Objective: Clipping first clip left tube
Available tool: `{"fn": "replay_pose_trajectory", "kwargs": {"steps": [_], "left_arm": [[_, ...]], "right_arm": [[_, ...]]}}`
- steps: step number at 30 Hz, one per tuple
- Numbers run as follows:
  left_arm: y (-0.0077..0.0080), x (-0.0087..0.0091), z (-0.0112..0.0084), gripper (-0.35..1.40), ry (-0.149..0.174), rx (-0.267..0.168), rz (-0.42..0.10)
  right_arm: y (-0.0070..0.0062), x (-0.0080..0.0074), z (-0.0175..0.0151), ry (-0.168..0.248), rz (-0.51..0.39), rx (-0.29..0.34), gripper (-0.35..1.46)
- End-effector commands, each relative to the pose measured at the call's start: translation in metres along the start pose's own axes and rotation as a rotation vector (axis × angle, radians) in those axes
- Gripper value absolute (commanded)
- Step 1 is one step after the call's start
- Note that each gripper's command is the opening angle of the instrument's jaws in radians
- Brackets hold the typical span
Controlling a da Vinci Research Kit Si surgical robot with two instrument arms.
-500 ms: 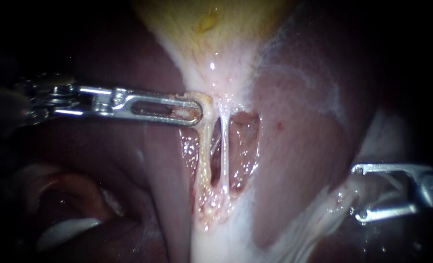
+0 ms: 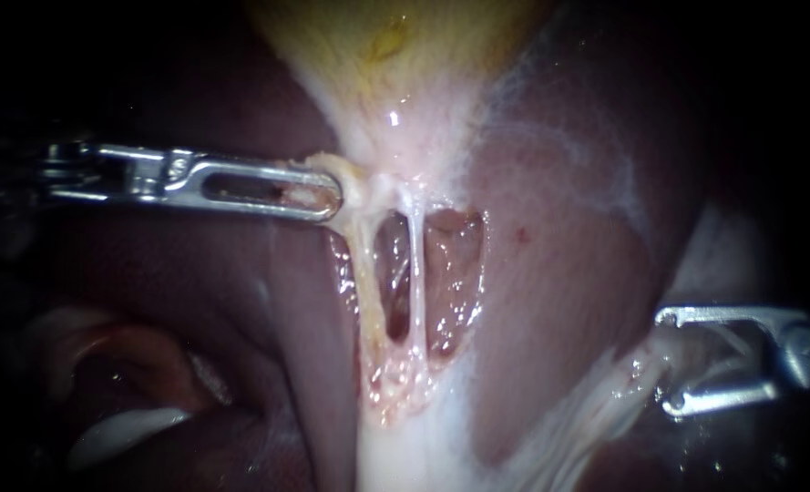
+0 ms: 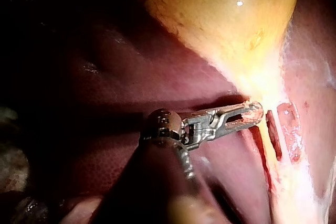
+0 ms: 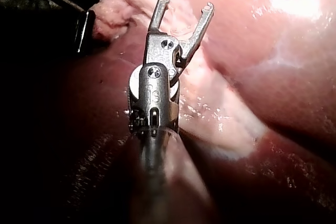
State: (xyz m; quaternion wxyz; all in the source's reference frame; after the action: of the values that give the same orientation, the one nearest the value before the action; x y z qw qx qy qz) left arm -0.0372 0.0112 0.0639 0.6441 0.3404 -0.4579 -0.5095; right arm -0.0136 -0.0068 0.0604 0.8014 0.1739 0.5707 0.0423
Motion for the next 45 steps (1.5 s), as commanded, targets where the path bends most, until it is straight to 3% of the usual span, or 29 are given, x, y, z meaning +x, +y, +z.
{"fn": "replay_pose_trajectory", "kwargs": {"steps": [1,7,12,22,31,45], "left_arm": [[-0.0002,-0.0002,-0.0004,-0.35,-0.007,0.0,-0.009],[-0.0012,-0.0006,-0.0022,-0.35,-0.02,0.0,-0.01],[-0.0014,-0.0006,-0.0022,-0.35,-0.021,-0.001,-0.004],[-0.0014,-0.0006,-0.0022,-0.35,-0.021,-0.001,-0.004],[-0.0014,-0.0006,-0.002,-0.35,-0.022,-0.002,-0.004],[-0.0014,-0.0006,-0.002,-0.35,-0.022,-0.002,-0.004]], "right_arm": [[0.0,0.0,0.0,0.0,0.0,0.0,0.5],[0.0001,0.0001,0.0001,0.0,0.001,-0.001,0.5],[0.0003,0.0003,0.0007,-0.001,0.003,-0.005,0.5],[0.0015,0.0012,0.005,-0.007,0.01,-0.03,0.5],[0.0029,0.001,0.011,-0.005,0.004,-0.029,0.5],[0.0044,0.0011,0.0208,0.003,0.094,-0.023,0.5]]}}
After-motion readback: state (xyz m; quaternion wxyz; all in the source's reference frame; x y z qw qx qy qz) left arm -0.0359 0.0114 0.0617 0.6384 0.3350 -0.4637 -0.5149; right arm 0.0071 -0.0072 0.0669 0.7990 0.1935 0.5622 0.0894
